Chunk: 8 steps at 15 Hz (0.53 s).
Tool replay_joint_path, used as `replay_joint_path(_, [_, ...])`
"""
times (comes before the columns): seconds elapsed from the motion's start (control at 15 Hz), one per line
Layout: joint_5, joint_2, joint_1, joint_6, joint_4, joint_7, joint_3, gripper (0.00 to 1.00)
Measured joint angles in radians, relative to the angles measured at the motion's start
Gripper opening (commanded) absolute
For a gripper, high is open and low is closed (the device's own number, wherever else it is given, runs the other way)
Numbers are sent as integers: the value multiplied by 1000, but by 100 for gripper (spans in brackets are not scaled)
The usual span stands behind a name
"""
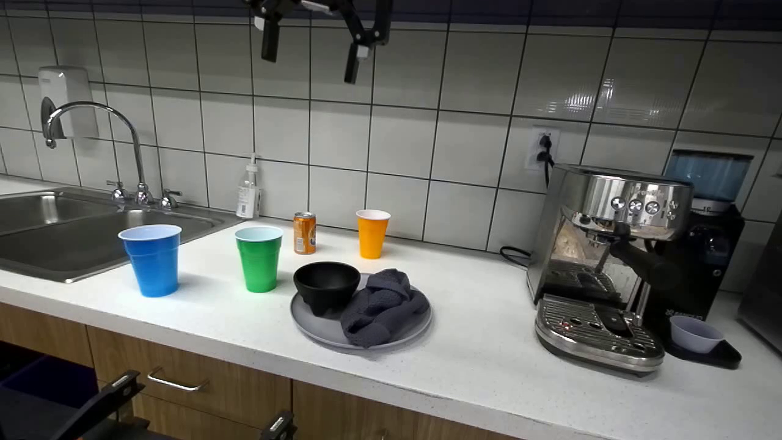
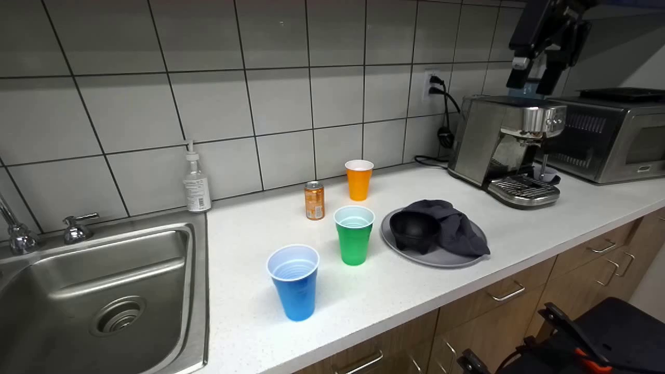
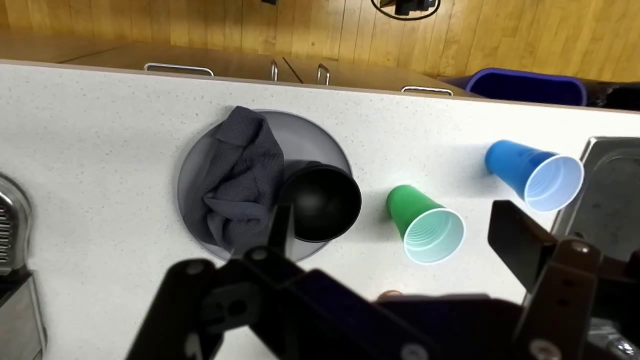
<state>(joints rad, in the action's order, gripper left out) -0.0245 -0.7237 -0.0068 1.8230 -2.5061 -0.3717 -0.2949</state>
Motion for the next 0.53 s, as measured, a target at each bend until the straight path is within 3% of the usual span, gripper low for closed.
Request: replay_joint_path(0.53, [-3, 61, -9, 195, -115, 0, 1, 100])
